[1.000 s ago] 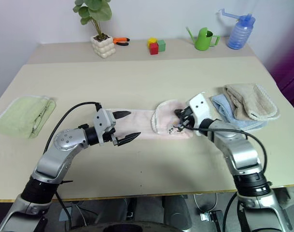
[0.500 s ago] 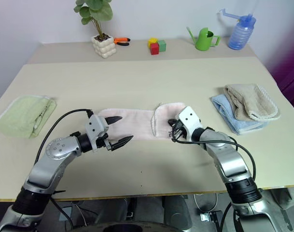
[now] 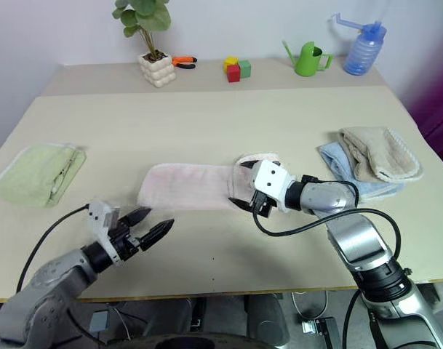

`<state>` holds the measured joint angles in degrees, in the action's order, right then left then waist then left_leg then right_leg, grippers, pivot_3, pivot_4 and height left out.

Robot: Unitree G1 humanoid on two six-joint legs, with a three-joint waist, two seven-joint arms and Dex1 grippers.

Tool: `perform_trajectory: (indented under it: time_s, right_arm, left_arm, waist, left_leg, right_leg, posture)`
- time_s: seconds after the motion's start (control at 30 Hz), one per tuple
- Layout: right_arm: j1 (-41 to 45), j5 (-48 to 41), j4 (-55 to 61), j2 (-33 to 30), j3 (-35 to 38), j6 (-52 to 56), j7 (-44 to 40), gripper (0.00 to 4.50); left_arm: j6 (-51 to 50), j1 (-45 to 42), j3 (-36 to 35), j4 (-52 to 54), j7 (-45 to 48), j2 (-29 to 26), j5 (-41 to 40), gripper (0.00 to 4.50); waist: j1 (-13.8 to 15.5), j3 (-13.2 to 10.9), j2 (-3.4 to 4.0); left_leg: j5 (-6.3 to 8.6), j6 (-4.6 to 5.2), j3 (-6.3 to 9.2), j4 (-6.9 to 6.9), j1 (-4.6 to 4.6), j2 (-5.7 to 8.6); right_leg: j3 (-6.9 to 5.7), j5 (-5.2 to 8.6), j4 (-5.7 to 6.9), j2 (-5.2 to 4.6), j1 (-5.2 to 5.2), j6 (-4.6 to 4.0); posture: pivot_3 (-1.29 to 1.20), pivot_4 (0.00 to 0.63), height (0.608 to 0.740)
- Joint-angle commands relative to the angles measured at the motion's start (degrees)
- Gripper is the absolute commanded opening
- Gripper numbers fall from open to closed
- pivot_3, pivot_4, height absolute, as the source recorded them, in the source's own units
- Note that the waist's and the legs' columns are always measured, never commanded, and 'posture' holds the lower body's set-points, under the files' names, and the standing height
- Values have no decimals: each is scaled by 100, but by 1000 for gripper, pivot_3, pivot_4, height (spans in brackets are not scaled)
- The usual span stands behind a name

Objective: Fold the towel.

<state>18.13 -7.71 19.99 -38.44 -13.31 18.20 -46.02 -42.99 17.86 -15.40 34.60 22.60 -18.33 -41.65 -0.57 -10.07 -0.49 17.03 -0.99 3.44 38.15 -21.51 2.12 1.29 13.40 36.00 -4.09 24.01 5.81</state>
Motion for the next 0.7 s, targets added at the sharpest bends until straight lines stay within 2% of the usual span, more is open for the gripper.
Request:
perform_trajectory:
  time_s: [0.03,0.17,0.3,0.5,0.6,0.7]
  right_arm:
    - [76,117,22,109,-90,-227,-55,4441]
    - [119,218,-9,216,-204,-290,-78,4441]
    - [101,325,93,343,-342,-315,-75,4441]
    - [-88,443,212,391,-371,-340,-26,4441]
    - [-147,495,242,419,-353,-319,29,4500]
    - [-180,540,251,458,-340,-315,86,4500]
  left_arm:
    - [-379,-14,-466,198,-784,321,-799,4500]
    - [-731,-278,-638,-79,-1671,677,-1308,4500]
    - [-915,-1003,-583,-466,-2661,1237,-1975,4500]
    - [-660,-1790,-879,-1039,-3629,1549,-2521,4500]
    - [-618,-1979,-826,-1154,-3708,1468,-2610,3630]
    - [-570,-2034,-777,-1186,-3721,1411,-2678,2151]
  waist:
    - [14,0,-4]
    - [12,1,-3]
    - [43,4,-1]
    - [138,6,-4]
    - [122,7,-5]
    - [115,5,-6]
  left_leg:
    - [0,0,2,1,0,1]
    - [-1,-1,3,0,5,5]
    - [-2,-5,5,1,12,6]
    - [-5,-9,9,5,13,14]
    - [-5,-9,8,5,14,14]
    - [-5,-11,8,3,13,12]
  right_leg:
    - [-4,0,0,-1,-2,0]
    - [-4,0,0,-1,-6,-1]
    - [-6,5,1,0,-15,-9]
    - [-9,7,-3,-2,-24,-13]
    - [-9,9,-5,-2,-25,-17]
    - [-9,9,-5,1,-22,-17]
  posture:
    - [0,150,730]
    - [0,150,730]
    - [0,150,730]
    - [0,150,730]
    - [0,150,730]
    - [0,150,730]
